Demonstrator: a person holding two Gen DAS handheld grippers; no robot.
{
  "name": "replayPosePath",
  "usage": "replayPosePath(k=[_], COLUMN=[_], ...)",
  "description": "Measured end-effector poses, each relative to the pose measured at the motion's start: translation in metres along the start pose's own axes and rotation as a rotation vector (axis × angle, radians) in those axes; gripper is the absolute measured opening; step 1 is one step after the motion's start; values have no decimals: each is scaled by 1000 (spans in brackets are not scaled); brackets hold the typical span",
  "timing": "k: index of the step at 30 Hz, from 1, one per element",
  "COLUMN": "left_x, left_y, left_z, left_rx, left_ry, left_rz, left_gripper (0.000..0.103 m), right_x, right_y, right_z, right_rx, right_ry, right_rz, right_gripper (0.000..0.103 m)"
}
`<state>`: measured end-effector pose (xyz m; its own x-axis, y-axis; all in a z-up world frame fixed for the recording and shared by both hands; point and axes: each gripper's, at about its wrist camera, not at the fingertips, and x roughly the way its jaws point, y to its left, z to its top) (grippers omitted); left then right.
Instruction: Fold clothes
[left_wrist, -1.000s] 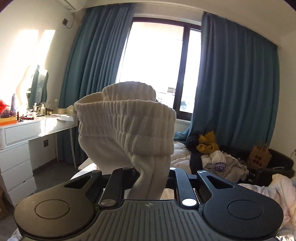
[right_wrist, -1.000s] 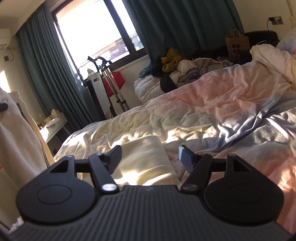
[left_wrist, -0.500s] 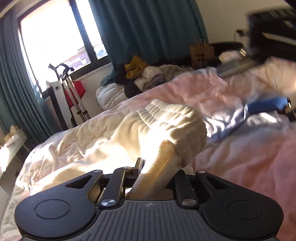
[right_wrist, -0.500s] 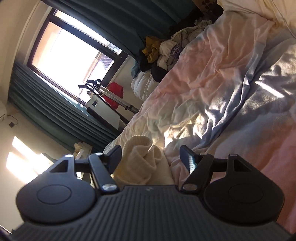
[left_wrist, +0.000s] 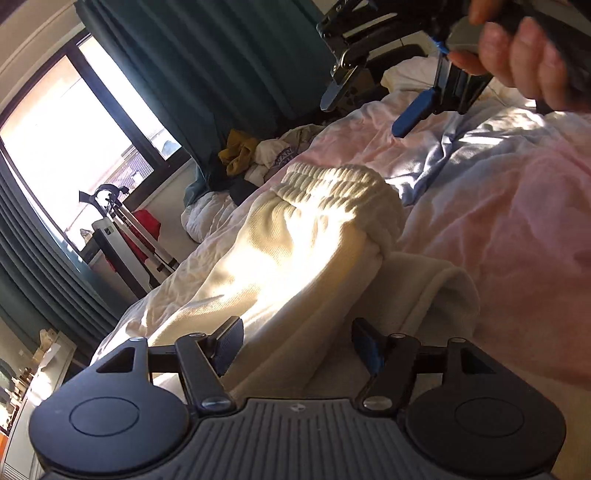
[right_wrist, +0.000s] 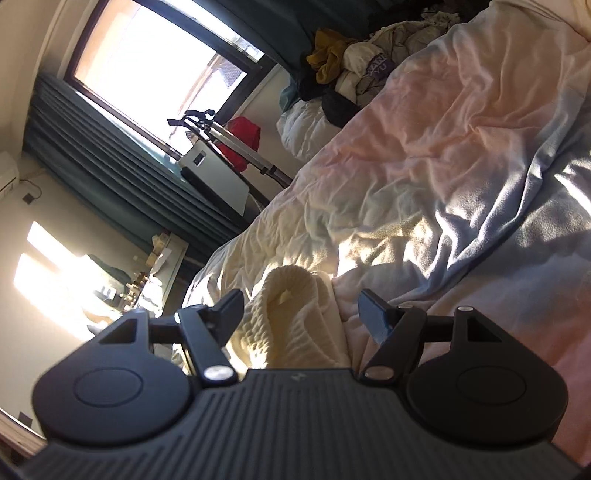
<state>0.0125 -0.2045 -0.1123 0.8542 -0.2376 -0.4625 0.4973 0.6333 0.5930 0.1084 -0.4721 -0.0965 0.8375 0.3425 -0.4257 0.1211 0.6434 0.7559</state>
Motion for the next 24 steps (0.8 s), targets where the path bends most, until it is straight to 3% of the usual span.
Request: replayPosePath(k=[4, 8, 13, 15, 17, 21, 24], left_x=[-14, -13, -5, 0, -1, -11, -22], left_y=[10, 13, 8, 10, 14, 26, 30], left_z=[-25, -36, -45, -47, -47, -48, -47], left_rx=[-52, -50, -3, -16, -27, -92, -129], left_ry=[-16, -46, -94, -106, -126, -180, -222], left_rz=[-7, -28, -44, -62, -70, -79, -79], left_gripper=[65, 61, 50, 39, 17, 11, 10], right_x=[33, 77, 117, 127, 135, 138, 133], right_y=[-11, -12, -12, -9, -6, 1, -2], right_z=[13, 16, 18, 20, 23, 30, 35], right_rx=[42, -26, -62, -69, -70, -113, -42], right_ry=[100, 236, 317, 322, 323, 241, 175], right_rz=[-5, -18, 74, 125, 175, 209, 270], right_gripper=[67, 67, 67, 67, 67, 67, 66])
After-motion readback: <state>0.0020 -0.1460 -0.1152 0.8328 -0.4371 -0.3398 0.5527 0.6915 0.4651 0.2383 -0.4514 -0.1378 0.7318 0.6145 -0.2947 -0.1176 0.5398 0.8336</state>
